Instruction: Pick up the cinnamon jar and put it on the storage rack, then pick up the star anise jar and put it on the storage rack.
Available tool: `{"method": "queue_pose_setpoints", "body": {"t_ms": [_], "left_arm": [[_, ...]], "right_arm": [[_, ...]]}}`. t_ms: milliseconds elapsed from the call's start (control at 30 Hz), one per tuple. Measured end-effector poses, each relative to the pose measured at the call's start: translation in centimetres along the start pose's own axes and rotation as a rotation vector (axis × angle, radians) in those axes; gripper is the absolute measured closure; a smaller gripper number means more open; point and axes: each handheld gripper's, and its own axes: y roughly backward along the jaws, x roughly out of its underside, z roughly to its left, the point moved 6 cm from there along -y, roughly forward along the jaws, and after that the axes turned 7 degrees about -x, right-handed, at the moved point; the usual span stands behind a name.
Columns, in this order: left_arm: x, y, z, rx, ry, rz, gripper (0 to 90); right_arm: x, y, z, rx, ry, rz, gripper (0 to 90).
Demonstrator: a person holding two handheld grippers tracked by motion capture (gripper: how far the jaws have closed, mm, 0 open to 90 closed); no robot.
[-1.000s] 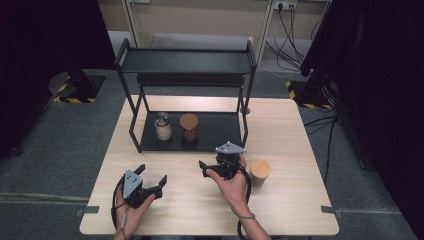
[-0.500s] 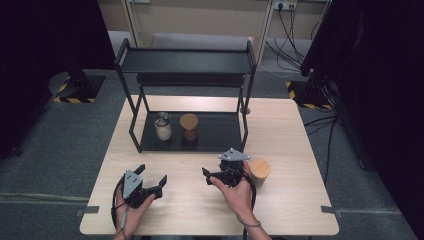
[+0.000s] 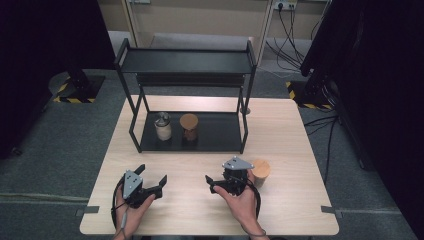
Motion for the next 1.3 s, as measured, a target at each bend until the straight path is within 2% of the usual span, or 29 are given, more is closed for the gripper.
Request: {"method": "queue_pose_setpoints", "body": {"t_ms": [467, 1300], "left_arm": [[0.0, 0.0, 0.0, -0.001, 0.0, -0.001, 8.0], [0.0, 0.0, 0.0, -0.004, -0.004, -0.001, 8.0]], "right_arm": [[2.0, 2.3, 0.3, 0.011, 0.007, -0.025, 4.0], [5.5, 6.1, -0.4, 0.026, -0.047, -0.015, 4.0]]}}
